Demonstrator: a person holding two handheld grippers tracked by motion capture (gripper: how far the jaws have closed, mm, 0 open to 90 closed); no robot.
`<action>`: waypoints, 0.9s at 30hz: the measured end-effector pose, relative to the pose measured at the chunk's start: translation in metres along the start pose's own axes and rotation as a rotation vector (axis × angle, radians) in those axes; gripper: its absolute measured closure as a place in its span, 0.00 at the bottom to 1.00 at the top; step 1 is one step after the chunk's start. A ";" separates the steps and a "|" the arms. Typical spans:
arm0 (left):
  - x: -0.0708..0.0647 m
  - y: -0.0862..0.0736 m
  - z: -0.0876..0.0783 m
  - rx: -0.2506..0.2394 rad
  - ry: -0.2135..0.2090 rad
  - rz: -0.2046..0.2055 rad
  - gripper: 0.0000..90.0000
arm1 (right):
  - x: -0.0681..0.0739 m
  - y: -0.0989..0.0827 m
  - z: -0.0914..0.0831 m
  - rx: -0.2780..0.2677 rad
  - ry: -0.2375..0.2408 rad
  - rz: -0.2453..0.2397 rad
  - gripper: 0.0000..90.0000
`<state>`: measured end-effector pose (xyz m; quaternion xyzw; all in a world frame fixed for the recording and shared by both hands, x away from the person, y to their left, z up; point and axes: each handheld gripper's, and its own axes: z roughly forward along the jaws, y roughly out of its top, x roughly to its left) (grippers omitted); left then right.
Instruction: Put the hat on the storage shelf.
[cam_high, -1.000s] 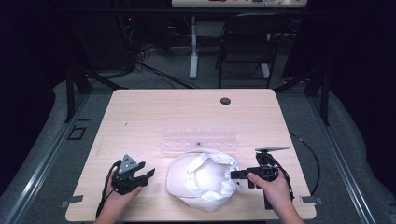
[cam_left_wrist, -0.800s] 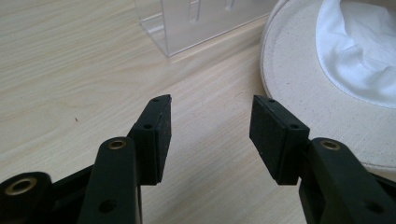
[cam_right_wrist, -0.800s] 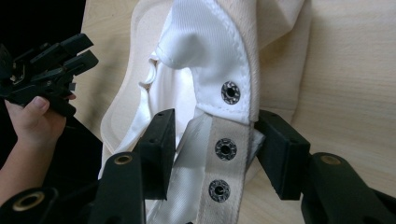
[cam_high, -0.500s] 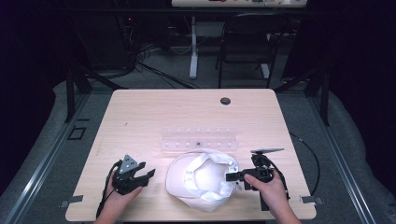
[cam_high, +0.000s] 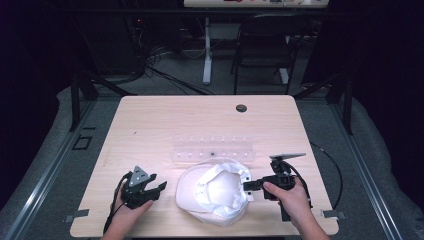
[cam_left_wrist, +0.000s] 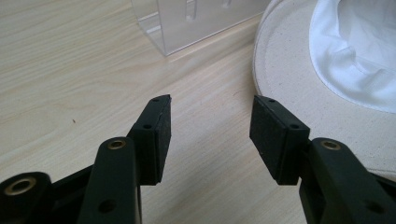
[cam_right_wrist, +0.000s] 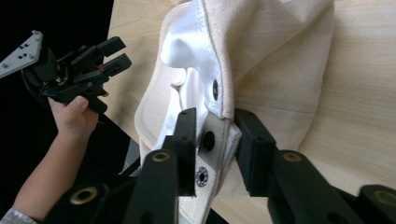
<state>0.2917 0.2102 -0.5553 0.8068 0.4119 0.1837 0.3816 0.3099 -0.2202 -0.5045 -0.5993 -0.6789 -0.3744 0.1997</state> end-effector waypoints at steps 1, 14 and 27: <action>0.000 0.000 0.000 0.000 0.000 0.000 0.54 | 0.000 0.000 0.000 0.004 -0.009 -0.001 0.83; 0.001 0.000 0.000 0.002 0.001 0.003 0.54 | 0.007 0.006 0.004 0.040 -0.047 -0.032 0.88; 0.001 0.000 0.000 0.004 0.001 -0.001 0.54 | 0.017 0.015 0.000 0.088 -0.058 -0.018 0.90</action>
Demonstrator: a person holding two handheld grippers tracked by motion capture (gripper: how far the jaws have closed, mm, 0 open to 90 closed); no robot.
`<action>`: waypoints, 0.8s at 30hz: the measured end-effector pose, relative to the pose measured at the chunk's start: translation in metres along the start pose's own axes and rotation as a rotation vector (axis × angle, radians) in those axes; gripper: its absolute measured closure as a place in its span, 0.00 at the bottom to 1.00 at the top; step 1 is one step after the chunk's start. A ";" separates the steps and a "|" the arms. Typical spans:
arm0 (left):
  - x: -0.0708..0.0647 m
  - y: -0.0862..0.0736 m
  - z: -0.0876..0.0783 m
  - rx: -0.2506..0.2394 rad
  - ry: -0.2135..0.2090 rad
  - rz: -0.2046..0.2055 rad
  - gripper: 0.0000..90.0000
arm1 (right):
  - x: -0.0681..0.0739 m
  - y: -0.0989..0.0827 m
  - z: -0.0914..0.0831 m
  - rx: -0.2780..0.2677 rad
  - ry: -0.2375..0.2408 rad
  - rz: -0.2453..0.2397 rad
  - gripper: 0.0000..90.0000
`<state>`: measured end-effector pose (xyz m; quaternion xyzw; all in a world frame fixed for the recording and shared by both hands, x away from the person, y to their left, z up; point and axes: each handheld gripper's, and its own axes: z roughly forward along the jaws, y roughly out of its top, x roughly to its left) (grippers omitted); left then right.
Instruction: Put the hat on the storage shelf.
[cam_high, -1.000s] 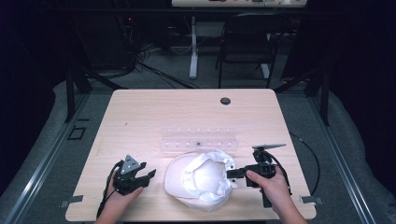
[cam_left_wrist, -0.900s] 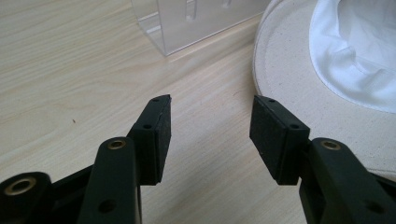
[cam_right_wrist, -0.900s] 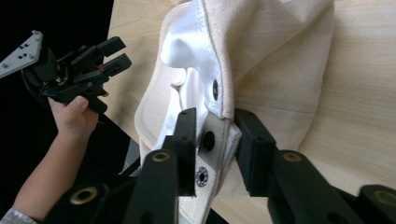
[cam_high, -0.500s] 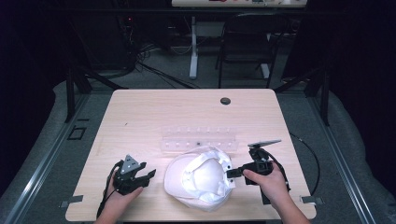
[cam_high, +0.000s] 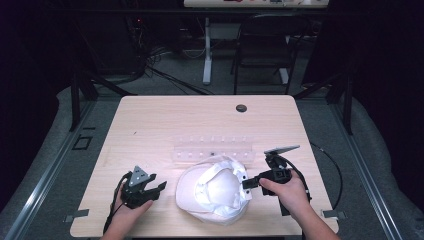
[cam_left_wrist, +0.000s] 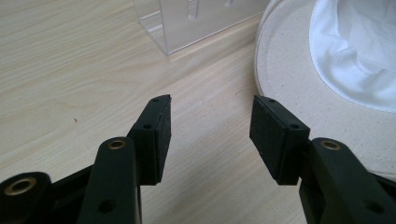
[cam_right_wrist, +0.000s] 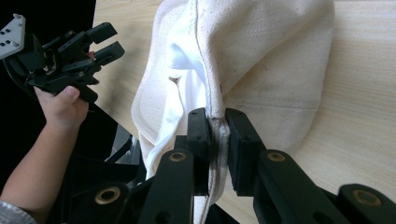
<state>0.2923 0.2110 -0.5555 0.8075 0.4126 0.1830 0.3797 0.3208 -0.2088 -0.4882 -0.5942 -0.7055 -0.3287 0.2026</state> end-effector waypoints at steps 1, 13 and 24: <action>0.000 0.000 0.000 -0.001 0.001 0.000 0.54 | 0.001 0.001 0.000 0.000 0.004 0.005 0.90; -0.001 0.000 0.000 -0.001 0.002 0.004 0.54 | 0.012 0.010 -0.011 0.009 0.005 0.017 0.90; -0.001 0.000 0.000 0.000 0.002 0.004 0.54 | 0.023 0.016 -0.025 0.000 0.036 0.024 0.90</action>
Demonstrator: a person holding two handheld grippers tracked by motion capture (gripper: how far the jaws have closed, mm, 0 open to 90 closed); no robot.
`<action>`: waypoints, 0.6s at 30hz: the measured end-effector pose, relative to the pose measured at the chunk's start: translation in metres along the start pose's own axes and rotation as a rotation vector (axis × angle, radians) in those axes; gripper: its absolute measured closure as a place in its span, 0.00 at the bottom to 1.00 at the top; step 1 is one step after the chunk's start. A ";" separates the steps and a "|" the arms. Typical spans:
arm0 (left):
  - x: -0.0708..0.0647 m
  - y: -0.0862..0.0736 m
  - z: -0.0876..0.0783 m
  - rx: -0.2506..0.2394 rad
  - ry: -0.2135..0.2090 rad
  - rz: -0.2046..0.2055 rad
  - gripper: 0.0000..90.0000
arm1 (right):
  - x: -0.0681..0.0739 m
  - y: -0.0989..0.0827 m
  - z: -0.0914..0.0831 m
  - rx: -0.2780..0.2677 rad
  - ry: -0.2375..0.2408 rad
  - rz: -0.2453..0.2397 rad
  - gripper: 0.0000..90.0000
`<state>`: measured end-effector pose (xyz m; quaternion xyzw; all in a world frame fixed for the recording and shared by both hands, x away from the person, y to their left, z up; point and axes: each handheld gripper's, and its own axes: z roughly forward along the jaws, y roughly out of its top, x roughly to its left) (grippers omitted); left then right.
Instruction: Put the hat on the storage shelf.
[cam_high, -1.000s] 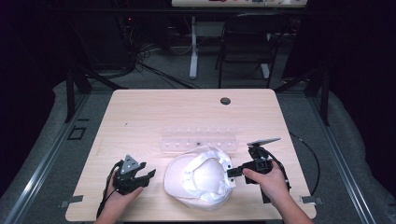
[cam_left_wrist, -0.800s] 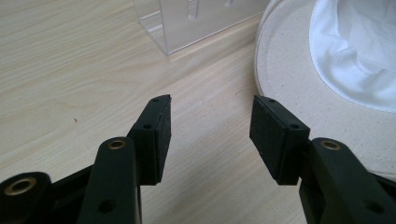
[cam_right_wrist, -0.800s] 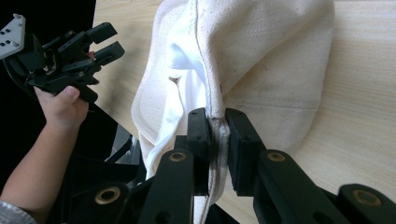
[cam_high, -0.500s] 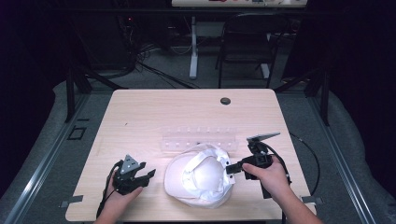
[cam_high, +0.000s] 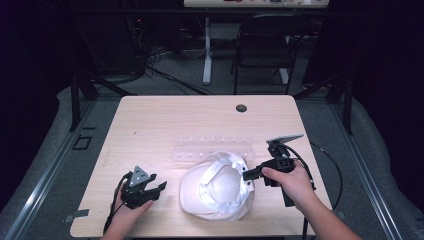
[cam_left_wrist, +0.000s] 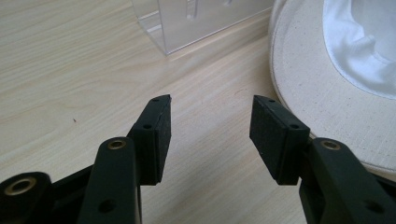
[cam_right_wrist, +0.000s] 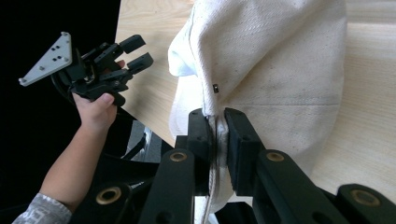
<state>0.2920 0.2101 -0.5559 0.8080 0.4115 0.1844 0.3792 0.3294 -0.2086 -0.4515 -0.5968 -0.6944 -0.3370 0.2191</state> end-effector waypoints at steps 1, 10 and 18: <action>0.000 0.000 0.000 0.000 0.000 0.000 0.54 | 0.000 0.000 0.000 0.000 0.000 0.000 0.90; 0.000 0.000 0.000 -0.001 0.000 0.000 0.54 | 0.016 0.005 -0.009 0.005 0.015 -0.020 0.91; 0.000 0.000 0.000 -0.001 0.000 0.001 0.54 | 0.027 0.008 -0.017 -0.010 0.044 -0.034 0.91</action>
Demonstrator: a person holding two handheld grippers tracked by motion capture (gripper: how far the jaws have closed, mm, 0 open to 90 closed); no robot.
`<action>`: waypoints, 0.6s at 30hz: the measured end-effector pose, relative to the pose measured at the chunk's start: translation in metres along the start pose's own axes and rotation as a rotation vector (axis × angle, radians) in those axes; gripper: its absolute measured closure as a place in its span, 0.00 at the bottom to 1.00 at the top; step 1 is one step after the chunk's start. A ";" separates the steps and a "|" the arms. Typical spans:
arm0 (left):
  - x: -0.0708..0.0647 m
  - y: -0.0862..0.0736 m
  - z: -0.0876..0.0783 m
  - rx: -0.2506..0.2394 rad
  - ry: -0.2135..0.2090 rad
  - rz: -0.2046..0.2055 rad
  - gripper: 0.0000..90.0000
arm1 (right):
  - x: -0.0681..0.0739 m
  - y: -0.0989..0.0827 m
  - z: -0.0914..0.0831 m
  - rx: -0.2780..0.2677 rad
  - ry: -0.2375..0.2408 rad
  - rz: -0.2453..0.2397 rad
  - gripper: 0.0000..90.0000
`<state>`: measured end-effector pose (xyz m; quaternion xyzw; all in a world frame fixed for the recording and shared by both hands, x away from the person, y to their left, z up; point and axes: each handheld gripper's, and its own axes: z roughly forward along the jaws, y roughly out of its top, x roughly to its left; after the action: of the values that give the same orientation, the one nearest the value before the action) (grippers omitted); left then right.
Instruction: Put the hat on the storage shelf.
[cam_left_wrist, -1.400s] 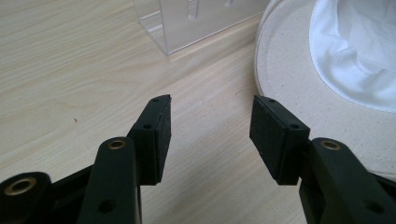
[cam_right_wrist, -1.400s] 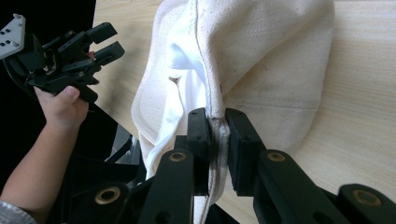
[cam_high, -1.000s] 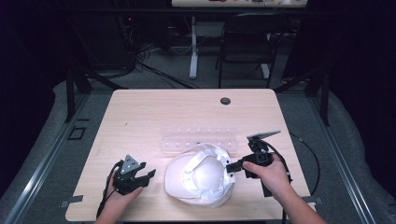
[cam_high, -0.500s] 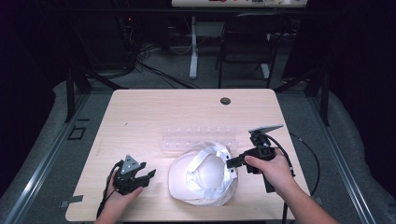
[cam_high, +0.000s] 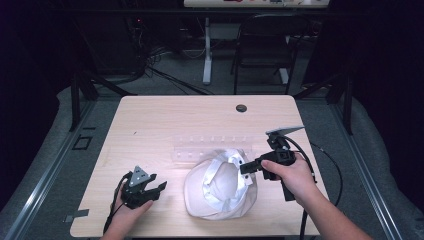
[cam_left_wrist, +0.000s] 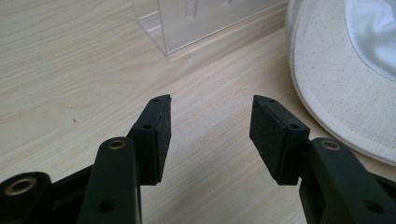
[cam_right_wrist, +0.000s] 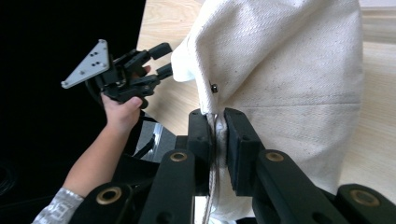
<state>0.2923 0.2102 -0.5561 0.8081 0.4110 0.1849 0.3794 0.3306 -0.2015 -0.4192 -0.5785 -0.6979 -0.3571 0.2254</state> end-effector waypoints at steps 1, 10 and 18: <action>0.000 0.000 0.000 0.000 0.000 0.000 0.54 | 0.000 0.000 0.000 0.000 0.000 0.000 0.91; 0.000 0.000 0.000 0.001 0.001 0.001 0.54 | 0.009 0.004 -0.006 -0.023 0.098 0.012 0.91; 0.000 0.000 0.000 0.002 0.000 0.001 0.54 | 0.015 0.007 -0.007 -0.029 0.152 -0.002 0.91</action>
<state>0.2923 0.2099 -0.5562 0.8087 0.4104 0.1848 0.3787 0.3330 -0.1965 -0.4017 -0.5525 -0.6739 -0.4104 0.2688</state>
